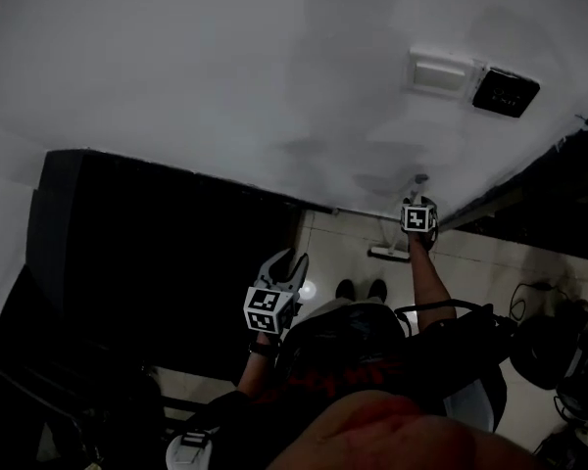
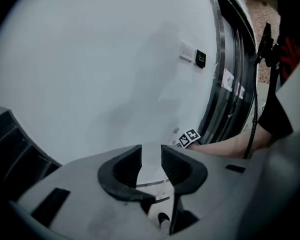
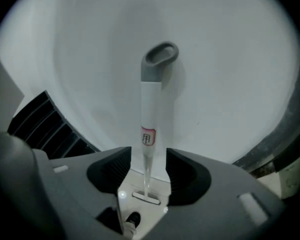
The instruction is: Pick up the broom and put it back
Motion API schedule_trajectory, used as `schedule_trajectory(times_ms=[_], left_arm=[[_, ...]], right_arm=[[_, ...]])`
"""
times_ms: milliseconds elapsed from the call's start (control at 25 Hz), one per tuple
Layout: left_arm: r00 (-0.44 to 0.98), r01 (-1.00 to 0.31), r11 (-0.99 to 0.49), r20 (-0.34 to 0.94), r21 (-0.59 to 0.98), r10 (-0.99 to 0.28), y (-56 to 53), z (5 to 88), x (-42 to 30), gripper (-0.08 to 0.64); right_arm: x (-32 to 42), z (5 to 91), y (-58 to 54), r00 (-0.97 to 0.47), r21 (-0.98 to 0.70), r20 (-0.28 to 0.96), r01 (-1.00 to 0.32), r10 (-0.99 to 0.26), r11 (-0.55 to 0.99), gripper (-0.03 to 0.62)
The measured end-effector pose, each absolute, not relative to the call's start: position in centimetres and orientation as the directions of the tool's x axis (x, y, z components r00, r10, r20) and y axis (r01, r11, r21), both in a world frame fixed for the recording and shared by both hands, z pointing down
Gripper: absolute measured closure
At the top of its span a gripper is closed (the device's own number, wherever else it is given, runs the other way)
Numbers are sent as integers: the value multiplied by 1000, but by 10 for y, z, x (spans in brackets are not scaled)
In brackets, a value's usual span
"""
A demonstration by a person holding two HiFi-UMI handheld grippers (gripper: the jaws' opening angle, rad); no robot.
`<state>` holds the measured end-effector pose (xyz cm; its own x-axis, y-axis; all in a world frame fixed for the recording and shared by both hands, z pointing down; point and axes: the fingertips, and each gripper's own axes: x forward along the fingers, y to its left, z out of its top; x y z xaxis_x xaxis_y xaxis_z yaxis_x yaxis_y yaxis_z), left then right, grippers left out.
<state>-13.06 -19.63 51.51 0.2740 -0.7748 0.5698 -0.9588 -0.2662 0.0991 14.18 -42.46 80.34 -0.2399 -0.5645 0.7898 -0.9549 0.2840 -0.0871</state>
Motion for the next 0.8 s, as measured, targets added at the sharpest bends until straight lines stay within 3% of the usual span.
schedule_trajectory(times_ms=[160, 280, 600, 800], left_arm=[[237, -971, -214, 574, 108, -784, -204, 519, -156, 433], [215, -976, -193, 573, 100, -791, -208, 519, -163, 433], [262, -965, -234, 535, 122, -803, -239, 522, -154, 439], [319, -944, -314, 514, 100, -796, -254, 520, -135, 448]], right_arm=[[141, 814, -462, -164, -27, 835, -965, -525, 259, 373], [145, 812, -462, -138, -12, 833, -972, -536, 233, 492], [139, 798, -391, -221, -47, 764, -956, -606, 290, 497], [129, 746, -309, -282, -90, 728, -943, -624, 322, 497]])
